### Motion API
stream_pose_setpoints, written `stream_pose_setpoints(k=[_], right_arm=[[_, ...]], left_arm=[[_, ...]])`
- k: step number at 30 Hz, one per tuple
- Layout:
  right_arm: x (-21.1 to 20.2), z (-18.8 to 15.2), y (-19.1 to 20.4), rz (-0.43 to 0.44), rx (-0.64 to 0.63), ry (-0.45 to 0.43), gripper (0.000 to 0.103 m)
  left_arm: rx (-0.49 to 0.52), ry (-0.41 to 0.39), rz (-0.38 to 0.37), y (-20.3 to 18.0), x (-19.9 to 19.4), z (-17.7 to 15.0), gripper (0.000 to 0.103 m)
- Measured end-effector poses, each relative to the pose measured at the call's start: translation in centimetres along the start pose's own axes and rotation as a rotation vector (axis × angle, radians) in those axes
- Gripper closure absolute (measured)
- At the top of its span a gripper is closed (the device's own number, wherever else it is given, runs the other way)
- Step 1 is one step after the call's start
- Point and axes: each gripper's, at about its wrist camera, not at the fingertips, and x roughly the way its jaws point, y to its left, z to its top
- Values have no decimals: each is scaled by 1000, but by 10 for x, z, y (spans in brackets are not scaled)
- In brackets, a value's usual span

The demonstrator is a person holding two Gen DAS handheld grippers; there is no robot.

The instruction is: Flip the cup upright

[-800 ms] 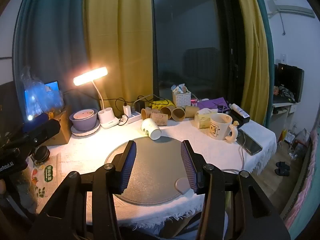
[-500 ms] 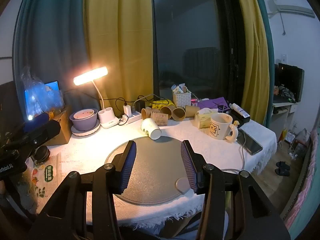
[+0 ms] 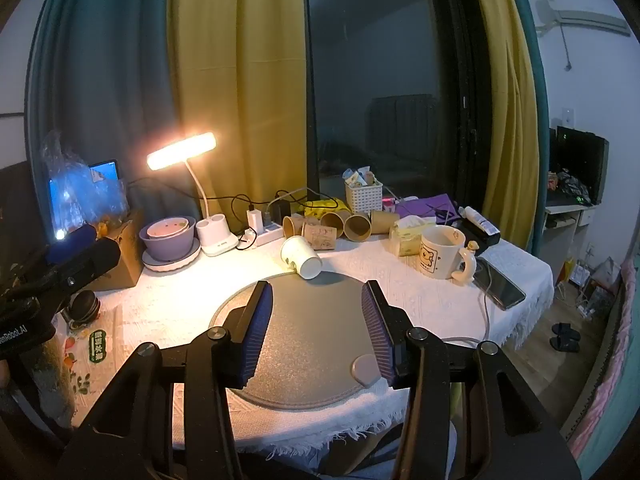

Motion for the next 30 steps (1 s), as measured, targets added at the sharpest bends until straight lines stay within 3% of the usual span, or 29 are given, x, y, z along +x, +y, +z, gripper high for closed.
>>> stream_pose_setpoints(k=[30], right_arm=[[-1, 0, -1, -1, -1, 3, 54]], left_arm=[[-6, -13, 0, 7, 3, -2, 10]])
